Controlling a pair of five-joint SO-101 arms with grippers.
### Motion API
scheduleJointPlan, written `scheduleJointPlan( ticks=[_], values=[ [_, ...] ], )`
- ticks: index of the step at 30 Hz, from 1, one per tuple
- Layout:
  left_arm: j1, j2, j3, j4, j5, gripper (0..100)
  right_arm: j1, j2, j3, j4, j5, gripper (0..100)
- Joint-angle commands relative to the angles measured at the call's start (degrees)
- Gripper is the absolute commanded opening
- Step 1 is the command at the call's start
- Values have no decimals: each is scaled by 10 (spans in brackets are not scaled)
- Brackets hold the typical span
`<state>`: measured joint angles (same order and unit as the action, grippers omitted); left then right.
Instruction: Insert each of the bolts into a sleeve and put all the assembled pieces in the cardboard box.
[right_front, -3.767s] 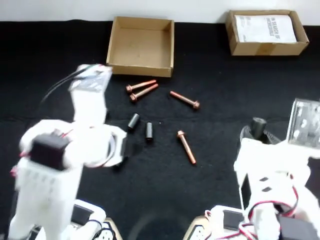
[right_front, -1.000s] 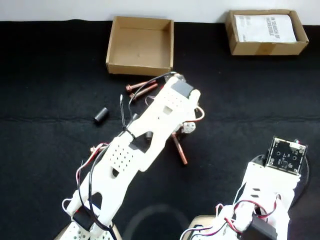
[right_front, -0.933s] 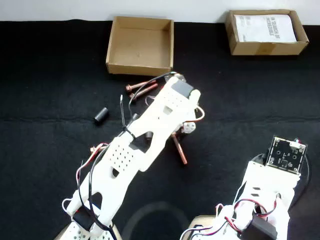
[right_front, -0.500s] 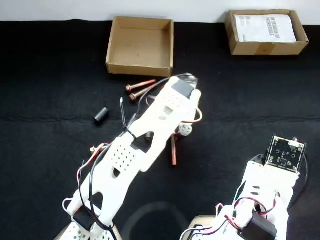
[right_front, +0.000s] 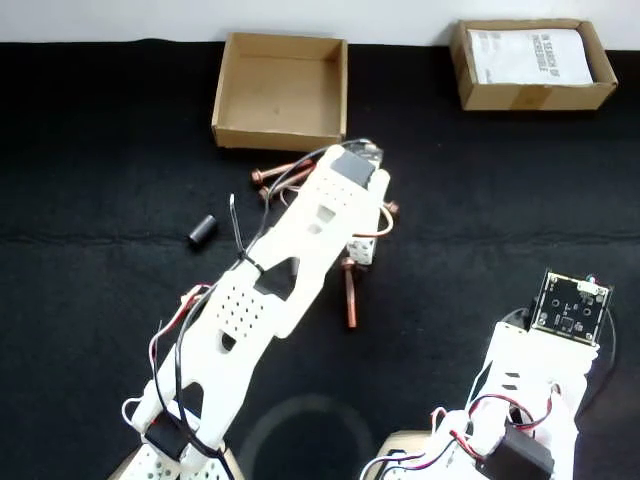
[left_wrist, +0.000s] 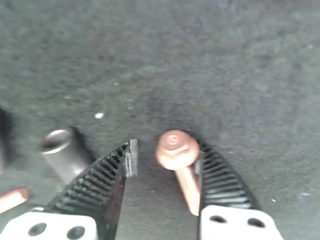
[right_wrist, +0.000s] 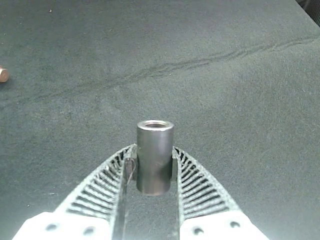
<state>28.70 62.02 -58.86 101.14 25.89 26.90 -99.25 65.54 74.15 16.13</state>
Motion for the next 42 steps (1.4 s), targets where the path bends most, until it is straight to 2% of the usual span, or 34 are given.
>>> scheduleJointPlan(
  ticks=[1,8,13,24,27,30,37,42],
  values=[
    [15,-44,62,6,3,133,3,-3,0,-21,2,6],
    [19,-121,189,4,62,164,2,2,2,-46,2,6],
    [19,-139,228,3,71,171,2,2,2,-47,2,6],
    [15,-64,214,-68,71,167,-16,2,0,-46,3,6],
    [15,-60,195,-72,71,116,-16,2,0,-46,3,6],
    [20,-60,184,-72,67,0,-16,2,1,-46,4,6],
    [19,-66,175,-67,66,8,-24,2,26,-46,5,6],
    [9,-103,126,-12,53,8,-69,-2,72,-41,5,6]
  ],
)
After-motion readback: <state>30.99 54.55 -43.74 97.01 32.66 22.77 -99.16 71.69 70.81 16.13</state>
